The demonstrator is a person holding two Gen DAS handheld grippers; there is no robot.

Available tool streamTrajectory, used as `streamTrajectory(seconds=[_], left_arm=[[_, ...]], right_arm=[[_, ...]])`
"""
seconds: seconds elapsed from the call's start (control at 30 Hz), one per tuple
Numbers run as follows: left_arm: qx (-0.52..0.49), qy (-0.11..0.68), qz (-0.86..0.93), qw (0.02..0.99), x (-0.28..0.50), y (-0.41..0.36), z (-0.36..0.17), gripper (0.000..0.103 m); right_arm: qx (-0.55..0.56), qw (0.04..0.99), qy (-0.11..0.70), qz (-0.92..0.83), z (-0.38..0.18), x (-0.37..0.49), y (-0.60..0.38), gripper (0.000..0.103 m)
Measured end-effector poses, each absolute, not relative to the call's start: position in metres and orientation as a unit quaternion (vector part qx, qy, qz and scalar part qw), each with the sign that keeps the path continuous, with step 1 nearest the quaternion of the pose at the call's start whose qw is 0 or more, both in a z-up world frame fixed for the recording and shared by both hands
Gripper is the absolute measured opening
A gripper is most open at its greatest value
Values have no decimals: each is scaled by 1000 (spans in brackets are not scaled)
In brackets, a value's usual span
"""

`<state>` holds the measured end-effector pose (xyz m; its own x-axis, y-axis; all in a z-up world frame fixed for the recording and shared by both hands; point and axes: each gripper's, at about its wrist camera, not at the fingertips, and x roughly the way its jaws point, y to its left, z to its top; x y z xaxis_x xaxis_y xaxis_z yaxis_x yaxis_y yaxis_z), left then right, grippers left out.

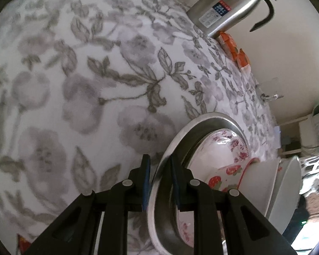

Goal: Organize plates and bowls

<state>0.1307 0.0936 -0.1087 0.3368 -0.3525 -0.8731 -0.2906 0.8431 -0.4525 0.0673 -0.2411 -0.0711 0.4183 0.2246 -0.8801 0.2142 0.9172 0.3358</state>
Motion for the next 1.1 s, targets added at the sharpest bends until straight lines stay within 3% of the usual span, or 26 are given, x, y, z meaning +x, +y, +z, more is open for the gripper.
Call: streamTrajectory(seconds=[0.1, 0.17, 0.23, 0.3, 0.43, 0.87, 1.1], left_arm=[[-234, 554, -4, 799, 120, 90, -81, 21], [-221, 544, -2, 810, 110, 88, -66, 35], [-202, 535, 13, 820, 99, 86, -53, 65], [-183, 531, 23, 827, 90, 83, -43, 67], [-166, 522, 15, 837, 73, 78, -29, 82], [-46, 454, 21, 890, 30, 57, 28, 90], [-30, 476, -9, 879, 21, 41, 21, 90]], right_arm=[[186, 835, 518, 0, -49, 57, -238, 20], [178, 844, 505, -1, -35, 50, -234, 20], [158, 854, 495, -7, -22, 40, -228, 29], [143, 860, 490, -5, -13, 32, -221, 43], [122, 872, 474, -2, 1, 14, -212, 58], [99, 887, 451, -8, 22, -12, -202, 98], [76, 895, 439, -9, 30, -18, -192, 103]])
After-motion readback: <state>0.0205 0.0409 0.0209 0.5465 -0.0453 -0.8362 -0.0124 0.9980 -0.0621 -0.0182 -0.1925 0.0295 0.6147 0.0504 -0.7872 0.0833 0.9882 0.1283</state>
